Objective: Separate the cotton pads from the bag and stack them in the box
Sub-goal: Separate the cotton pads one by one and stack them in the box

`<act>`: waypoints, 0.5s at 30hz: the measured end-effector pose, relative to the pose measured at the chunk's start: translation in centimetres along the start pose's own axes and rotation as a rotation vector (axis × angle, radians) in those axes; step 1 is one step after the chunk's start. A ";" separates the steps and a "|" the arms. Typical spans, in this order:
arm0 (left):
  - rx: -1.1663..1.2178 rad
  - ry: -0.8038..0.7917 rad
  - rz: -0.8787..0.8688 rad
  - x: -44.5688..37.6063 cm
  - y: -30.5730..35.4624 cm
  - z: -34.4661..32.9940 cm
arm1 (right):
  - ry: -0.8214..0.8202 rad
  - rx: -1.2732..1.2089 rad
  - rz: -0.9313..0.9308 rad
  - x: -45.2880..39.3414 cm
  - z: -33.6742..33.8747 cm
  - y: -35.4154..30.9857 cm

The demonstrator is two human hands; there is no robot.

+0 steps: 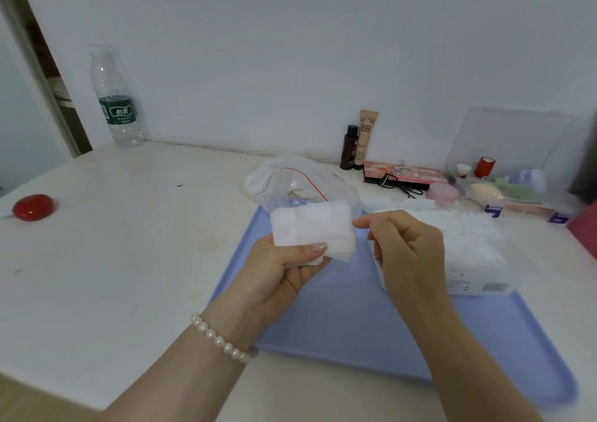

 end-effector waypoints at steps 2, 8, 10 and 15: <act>0.006 -0.003 0.001 0.0 0.0 0.0 | -0.025 -0.004 -0.003 0.1 -0.2 0.0; 0.001 -0.009 0.006 0.0 -0.1 0.0 | -0.113 -0.122 -0.151 -0.3 -0.3 0.8; -0.002 -0.024 0.012 0.0 -0.1 -0.1 | -0.128 -0.140 -0.112 -0.3 -0.4 0.6; -0.017 -0.019 0.014 0.1 -0.1 -0.1 | -0.074 0.197 0.302 0.3 -0.8 -0.4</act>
Point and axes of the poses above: each hand's wrist, its own x-axis away from the middle knuckle, its own z-axis out of the back of the hand, y = z × x, the point moved 5 cm from there along -x, towards the middle knuckle
